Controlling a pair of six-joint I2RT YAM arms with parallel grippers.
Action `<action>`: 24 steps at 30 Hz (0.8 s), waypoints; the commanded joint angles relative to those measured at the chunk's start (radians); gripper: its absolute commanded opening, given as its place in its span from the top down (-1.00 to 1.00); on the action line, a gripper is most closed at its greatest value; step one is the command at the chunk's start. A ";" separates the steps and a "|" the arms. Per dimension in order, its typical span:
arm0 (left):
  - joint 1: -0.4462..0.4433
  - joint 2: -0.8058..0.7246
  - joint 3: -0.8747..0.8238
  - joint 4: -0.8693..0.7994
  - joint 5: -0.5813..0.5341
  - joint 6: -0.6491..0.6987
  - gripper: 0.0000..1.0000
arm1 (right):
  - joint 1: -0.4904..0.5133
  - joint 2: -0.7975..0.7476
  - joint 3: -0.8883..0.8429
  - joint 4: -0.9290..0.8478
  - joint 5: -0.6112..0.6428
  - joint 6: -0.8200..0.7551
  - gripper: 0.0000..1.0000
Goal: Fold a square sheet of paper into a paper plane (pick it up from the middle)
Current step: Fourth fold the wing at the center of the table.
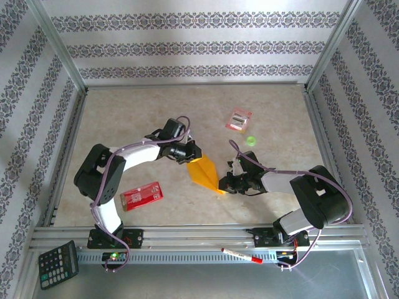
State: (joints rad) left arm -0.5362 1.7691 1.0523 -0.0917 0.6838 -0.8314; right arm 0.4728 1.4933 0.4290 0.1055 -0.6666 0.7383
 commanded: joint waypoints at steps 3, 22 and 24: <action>-0.108 -0.015 -0.087 0.107 -0.002 -0.104 1.00 | 0.000 0.067 -0.046 -0.117 0.134 0.007 1.00; -0.229 0.132 -0.112 0.230 0.009 -0.227 1.00 | 0.000 0.070 -0.032 -0.146 0.146 -0.008 1.00; -0.229 0.136 -0.115 0.230 -0.002 -0.231 1.00 | 0.000 0.072 -0.031 -0.146 0.146 -0.008 1.00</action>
State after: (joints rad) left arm -0.7586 1.8805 0.9436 0.1104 0.6987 -1.0359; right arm 0.4728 1.4979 0.4366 0.0933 -0.6659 0.7376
